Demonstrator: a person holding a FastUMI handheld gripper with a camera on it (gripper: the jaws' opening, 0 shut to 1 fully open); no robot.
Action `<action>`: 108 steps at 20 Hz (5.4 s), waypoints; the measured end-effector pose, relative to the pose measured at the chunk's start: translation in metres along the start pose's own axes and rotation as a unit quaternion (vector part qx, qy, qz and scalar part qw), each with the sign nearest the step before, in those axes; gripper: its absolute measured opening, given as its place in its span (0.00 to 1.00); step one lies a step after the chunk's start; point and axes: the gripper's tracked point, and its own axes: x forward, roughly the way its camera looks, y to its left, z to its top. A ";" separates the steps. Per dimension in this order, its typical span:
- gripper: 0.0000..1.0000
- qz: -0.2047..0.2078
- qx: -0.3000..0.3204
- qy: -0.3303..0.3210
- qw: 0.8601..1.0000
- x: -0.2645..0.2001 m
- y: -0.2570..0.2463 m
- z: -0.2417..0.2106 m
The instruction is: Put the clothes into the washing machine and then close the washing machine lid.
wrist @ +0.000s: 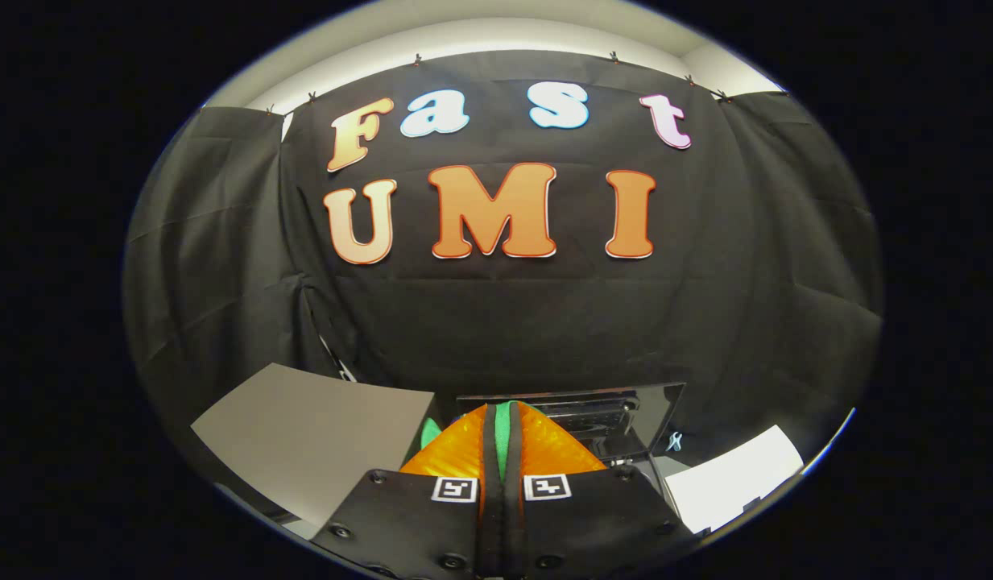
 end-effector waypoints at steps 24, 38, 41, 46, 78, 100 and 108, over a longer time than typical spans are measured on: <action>0.08 -0.010 0.034 0.087 0.996 0.072 -0.110 -0.174; 0.08 0.017 0.058 0.133 0.989 0.115 -0.143 -0.248; 0.08 0.018 0.064 0.153 0.986 0.131 -0.148 -0.265; 0.08 0.024 0.070 0.178 0.981 0.148 -0.150 -0.289; 0.99 -0.016 0.042 0.159 0.986 0.107 -0.155 -0.198; 0.99 -0.036 0.023 0.111 0.993 0.238 -0.140 -0.066; 1.00 -0.004 0.023 0.078 0.997 0.226 -0.138 -0.069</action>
